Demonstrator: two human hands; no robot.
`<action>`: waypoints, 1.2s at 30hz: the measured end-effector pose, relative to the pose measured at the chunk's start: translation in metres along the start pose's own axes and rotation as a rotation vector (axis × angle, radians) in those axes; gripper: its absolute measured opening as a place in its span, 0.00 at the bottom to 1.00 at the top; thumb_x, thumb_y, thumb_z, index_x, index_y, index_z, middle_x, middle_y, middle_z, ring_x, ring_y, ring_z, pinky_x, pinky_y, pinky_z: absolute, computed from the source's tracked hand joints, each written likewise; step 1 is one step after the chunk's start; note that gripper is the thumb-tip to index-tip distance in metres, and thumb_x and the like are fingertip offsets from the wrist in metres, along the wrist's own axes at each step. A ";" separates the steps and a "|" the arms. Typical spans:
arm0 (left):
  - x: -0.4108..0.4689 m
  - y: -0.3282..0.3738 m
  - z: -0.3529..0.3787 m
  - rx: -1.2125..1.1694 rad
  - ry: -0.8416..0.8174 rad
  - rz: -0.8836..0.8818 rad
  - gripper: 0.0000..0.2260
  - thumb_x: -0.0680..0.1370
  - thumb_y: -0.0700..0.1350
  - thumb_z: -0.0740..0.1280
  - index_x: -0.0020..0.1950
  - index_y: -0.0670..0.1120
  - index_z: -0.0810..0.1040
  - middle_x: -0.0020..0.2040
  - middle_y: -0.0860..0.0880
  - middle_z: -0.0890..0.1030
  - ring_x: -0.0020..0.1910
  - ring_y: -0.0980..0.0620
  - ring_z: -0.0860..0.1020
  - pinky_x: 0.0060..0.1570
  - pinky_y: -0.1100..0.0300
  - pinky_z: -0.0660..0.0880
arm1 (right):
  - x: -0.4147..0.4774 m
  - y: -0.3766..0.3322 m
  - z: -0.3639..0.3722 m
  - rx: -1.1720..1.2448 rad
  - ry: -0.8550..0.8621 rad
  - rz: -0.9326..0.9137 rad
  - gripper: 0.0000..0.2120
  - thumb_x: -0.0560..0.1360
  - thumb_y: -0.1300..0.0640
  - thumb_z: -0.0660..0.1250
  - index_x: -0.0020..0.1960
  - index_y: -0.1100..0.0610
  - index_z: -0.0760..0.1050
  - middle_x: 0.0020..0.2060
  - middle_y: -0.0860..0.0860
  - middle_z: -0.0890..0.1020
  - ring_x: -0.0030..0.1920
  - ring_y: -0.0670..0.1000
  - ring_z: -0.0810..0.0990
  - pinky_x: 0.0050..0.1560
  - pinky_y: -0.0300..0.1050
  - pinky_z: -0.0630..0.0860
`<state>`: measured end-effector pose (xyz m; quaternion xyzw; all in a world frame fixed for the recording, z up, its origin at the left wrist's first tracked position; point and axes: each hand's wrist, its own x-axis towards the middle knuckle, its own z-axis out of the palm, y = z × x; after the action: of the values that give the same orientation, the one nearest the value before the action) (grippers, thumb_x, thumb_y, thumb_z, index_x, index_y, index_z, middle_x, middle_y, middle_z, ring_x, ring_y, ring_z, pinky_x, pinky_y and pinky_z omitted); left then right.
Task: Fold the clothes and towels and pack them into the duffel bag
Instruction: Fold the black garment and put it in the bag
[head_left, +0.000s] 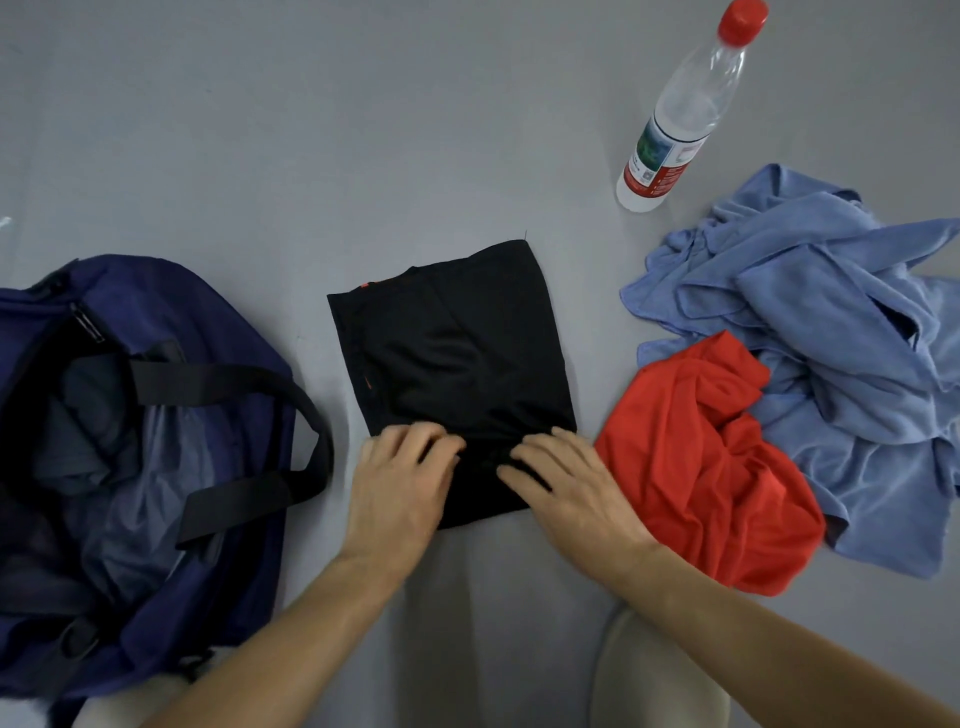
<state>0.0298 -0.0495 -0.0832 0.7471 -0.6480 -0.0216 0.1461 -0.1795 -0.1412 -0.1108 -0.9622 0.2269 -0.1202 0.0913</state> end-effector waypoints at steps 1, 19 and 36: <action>-0.006 0.006 0.002 -0.027 0.010 0.069 0.12 0.77 0.42 0.71 0.60 0.48 0.81 0.56 0.50 0.80 0.54 0.46 0.78 0.52 0.51 0.74 | -0.004 -0.001 0.004 -0.013 -0.046 -0.034 0.22 0.75 0.61 0.64 0.69 0.56 0.75 0.66 0.54 0.77 0.69 0.58 0.73 0.72 0.58 0.67; -0.003 -0.016 -0.007 -0.305 -0.343 -0.153 0.21 0.76 0.50 0.70 0.68 0.53 0.72 0.65 0.55 0.78 0.64 0.53 0.76 0.65 0.59 0.72 | 0.013 0.027 0.002 0.253 -0.187 0.214 0.23 0.73 0.49 0.69 0.67 0.52 0.75 0.66 0.49 0.79 0.69 0.50 0.75 0.70 0.54 0.71; 0.013 -0.017 0.009 0.031 -0.045 0.032 0.15 0.79 0.44 0.69 0.66 0.48 0.78 0.64 0.47 0.79 0.68 0.43 0.74 0.70 0.44 0.67 | 0.029 0.013 0.010 -0.138 -0.330 0.034 0.39 0.77 0.36 0.62 0.80 0.54 0.58 0.79 0.53 0.61 0.80 0.56 0.55 0.75 0.69 0.53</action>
<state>0.0462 -0.0617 -0.0942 0.7382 -0.6633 -0.0258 0.1202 -0.1569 -0.1646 -0.1173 -0.9689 0.2326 0.0568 0.0630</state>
